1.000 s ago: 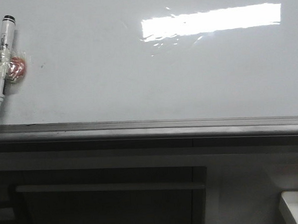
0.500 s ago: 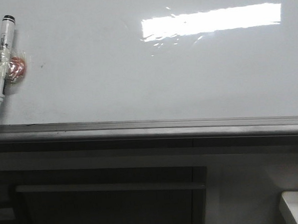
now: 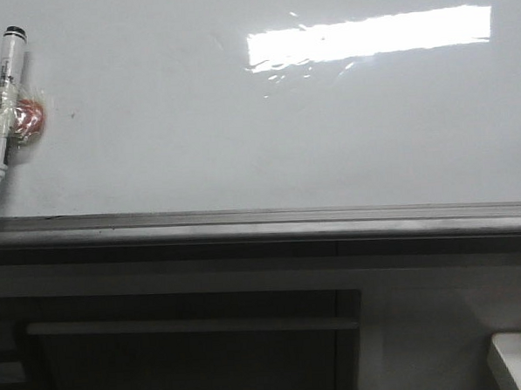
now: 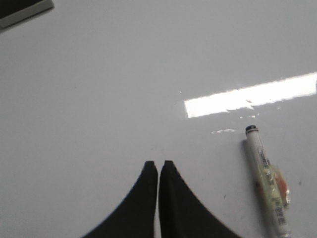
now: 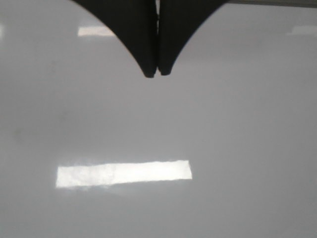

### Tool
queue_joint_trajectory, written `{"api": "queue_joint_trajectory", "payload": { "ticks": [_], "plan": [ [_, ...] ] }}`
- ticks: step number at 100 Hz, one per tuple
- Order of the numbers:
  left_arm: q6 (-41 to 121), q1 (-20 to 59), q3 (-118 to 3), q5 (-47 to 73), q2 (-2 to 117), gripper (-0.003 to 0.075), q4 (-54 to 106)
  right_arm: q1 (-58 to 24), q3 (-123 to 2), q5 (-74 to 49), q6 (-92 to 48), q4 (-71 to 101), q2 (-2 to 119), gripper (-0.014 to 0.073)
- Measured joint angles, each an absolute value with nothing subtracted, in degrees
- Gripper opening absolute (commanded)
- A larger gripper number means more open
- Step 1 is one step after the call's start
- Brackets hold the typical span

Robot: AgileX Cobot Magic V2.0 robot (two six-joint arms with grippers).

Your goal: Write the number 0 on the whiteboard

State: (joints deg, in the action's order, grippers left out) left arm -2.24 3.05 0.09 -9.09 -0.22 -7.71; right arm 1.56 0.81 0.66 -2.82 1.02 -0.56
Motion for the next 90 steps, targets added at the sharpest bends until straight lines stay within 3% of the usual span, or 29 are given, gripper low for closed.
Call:
{"api": "queue_joint_trajectory", "payload": {
  "ticks": [9,29,50,57,65,74,90],
  "plan": [
    [-3.5,3.1,-0.4,-6.9,-0.2,-0.0021,-4.2,1.6,-0.1,-5.4,-2.3,2.1,-0.6,-0.0061],
    [-4.0,3.1,-9.6,10.7,4.5,-0.002,-3.3,0.8,-9.4,-20.2,-2.1,2.8,1.2,-0.006],
    [-4.0,3.1,-18.0,14.5,12.5,-0.0006,-3.3,0.7,-16.9,-29.3,-2.1,5.3,7.6,-0.006],
    [-4.0,3.1,-18.7,14.5,13.8,0.0084,-3.3,0.7,-17.0,-29.7,-2.1,5.8,8.6,-0.006],
    [-4.0,3.1,-18.7,14.5,14.4,0.0288,-3.3,0.7,-17.0,-29.9,-2.1,5.9,8.9,-0.006],
    [-4.1,3.1,-18.7,13.8,14.7,0.0426,-2.6,0.7,-17.0,-29.9,-2.1,6.0,8.9,-0.006],
    [-4.1,3.1,-16.7,5.4,16.3,0.0451,-1.4,0.7,-17.0,-29.9,-2.0,7.1,8.9,-0.006]
  ]
}}
